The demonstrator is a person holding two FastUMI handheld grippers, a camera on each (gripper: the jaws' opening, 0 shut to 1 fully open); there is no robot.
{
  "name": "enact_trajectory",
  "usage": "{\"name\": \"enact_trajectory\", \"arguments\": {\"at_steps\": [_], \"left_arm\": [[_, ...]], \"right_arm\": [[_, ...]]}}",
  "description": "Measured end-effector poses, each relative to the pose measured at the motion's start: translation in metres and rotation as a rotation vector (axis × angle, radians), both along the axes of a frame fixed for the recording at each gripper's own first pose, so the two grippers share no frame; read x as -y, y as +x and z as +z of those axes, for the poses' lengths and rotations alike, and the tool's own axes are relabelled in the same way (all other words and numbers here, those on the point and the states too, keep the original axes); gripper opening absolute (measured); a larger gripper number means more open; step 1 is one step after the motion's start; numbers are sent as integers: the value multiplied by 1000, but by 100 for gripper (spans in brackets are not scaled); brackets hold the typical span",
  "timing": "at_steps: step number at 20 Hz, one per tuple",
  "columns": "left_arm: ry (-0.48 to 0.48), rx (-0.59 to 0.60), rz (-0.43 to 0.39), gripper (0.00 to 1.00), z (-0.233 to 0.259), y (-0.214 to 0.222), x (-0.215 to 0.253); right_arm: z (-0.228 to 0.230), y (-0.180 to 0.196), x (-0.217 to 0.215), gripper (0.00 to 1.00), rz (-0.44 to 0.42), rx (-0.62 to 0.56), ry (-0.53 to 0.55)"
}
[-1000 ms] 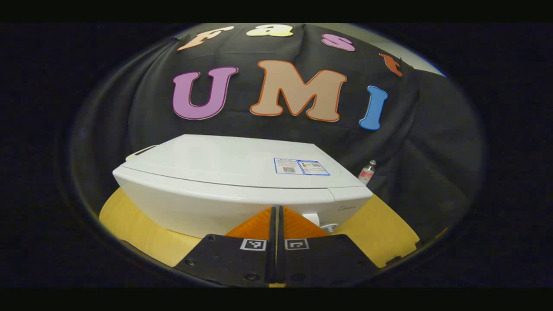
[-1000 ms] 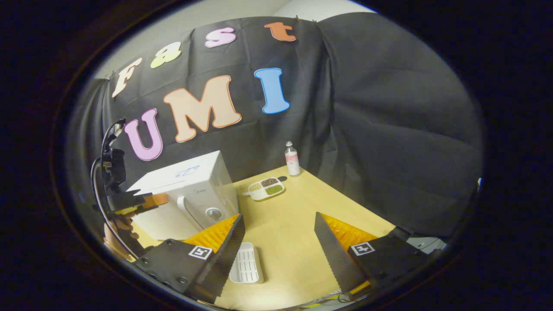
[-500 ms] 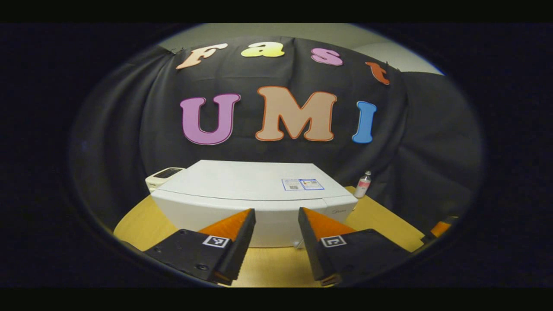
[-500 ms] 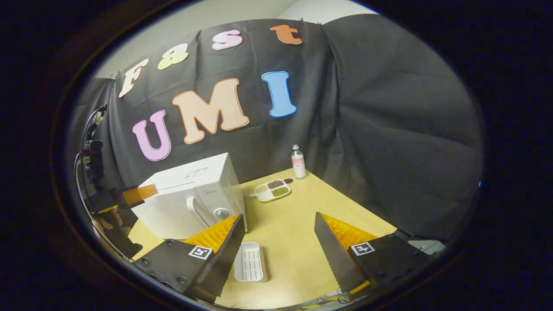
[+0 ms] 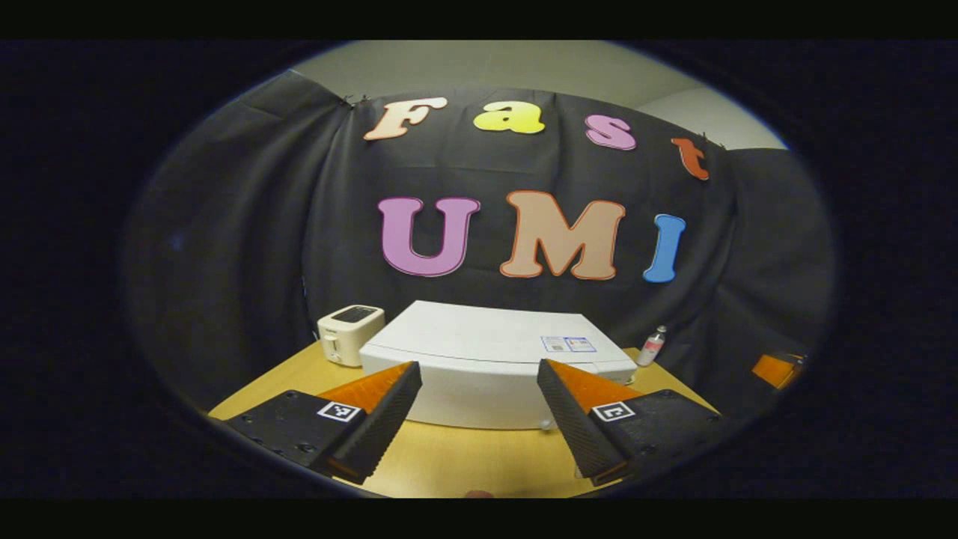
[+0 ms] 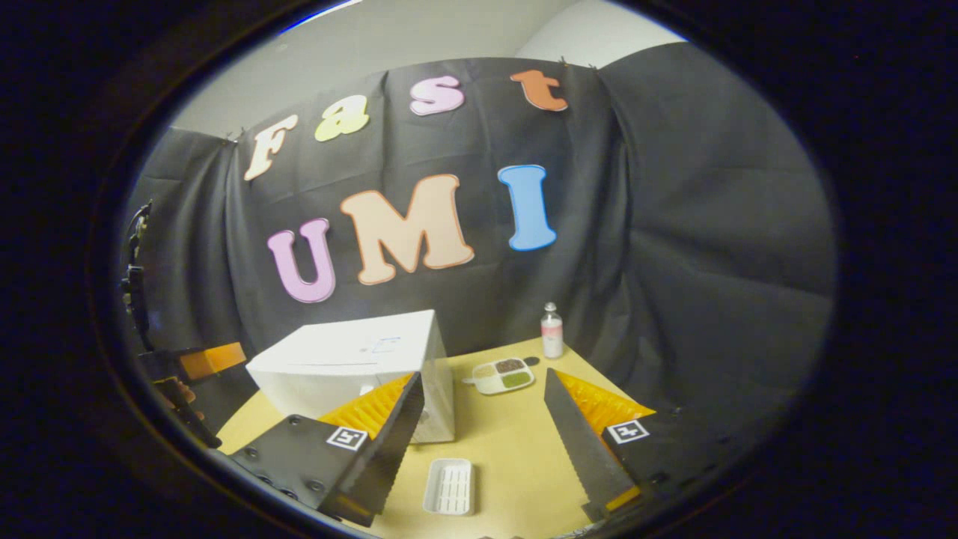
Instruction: Open the microwave oven with the left hand, put the food in, and close the microwave oven.
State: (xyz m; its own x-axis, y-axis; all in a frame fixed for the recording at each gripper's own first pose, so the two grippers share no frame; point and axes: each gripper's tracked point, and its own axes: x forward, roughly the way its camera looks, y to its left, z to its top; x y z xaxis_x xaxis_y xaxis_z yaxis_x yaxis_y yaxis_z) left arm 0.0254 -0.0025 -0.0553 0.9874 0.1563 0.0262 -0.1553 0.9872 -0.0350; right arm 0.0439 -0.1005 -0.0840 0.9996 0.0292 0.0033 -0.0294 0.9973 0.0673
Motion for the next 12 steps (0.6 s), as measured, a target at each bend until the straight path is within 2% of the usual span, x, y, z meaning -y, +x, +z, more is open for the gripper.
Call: {"name": "enact_trajectory", "arguments": {"at_steps": [2, 4, 7, 8, 9, 10, 12], "left_arm": [[-2, 15, 61, 96, 7, -13, -15], [-20, 4, 90, 96, 3, -24, -19], [-51, -16, 87, 96, -5, -29, -15], [-62, -26, 86, 96, -7, -31, -14], [-67, -35, 82, 96, -11, -32, -13], [-68, -44, 78, 94, -13, -31, -11], [-55, -51, 63, 96, -13, -30, -8]], "right_arm": [[19, -1, -13, 92, 44, 34, -40], [30, -5, -24, 91, 74, 55, -83], [41, -12, -42, 91, 97, 75, -127], [44, -16, -49, 99, 108, 83, -138], [45, -19, -54, 91, 116, 89, -145], [44, -22, -57, 91, 122, 88, -151], [41, -25, -59, 92, 130, 73, -143]]}}
